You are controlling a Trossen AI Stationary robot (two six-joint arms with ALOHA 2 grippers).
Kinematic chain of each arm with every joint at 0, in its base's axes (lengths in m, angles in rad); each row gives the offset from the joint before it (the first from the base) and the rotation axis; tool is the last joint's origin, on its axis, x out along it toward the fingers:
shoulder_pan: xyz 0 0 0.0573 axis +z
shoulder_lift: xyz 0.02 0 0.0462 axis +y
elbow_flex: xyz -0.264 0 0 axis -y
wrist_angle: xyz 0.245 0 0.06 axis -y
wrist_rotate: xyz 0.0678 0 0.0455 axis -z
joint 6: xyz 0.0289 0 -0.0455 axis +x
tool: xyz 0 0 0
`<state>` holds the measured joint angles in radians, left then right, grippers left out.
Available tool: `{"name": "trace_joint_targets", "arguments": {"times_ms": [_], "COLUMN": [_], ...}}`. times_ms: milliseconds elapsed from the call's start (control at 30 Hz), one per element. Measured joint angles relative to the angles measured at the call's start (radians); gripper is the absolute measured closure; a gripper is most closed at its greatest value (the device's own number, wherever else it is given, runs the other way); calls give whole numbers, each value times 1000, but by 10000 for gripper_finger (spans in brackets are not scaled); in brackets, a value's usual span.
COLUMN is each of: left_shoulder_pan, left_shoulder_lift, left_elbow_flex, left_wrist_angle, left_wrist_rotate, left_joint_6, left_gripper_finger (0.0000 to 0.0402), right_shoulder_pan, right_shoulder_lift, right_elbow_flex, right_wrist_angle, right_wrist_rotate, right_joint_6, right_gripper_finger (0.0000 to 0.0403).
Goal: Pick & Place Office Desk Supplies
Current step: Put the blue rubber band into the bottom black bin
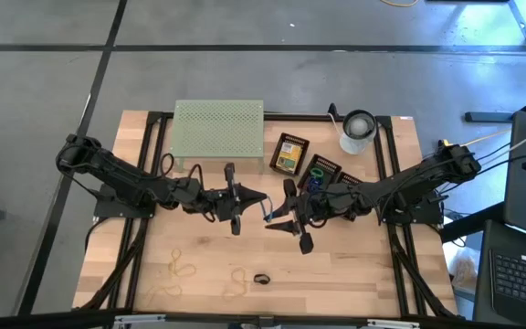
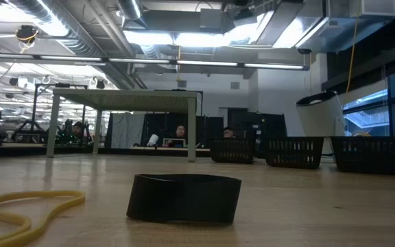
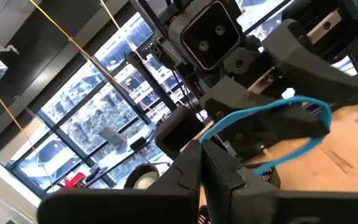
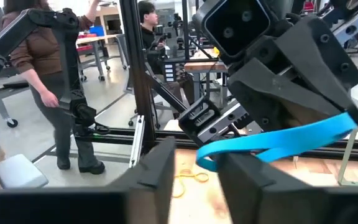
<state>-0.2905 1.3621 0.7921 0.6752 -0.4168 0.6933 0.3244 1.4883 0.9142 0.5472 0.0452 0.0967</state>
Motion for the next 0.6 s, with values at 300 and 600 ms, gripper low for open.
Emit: {"name": "trace_joint_targets", "arguments": {"times_ms": [300, 600], "left_shoulder_pan": [0, -15], "left_shoulder_lift": [0, 0], "left_elbow_flex": [0, 0], "left_wrist_angle": [-23, -22], "left_wrist_rotate": [0, -9], "left_joint_6": [-85, -280], "left_gripper_finger": [389, 339], "right_shoulder_pan": [0, -19], "right_shoulder_lift": [0, 0], "right_elbow_flex": [0, 0], "right_wrist_angle": [0, -55], "right_wrist_rotate": [0, 0], "right_joint_6": [10, 49], "right_gripper_finger": [388, 398]}}
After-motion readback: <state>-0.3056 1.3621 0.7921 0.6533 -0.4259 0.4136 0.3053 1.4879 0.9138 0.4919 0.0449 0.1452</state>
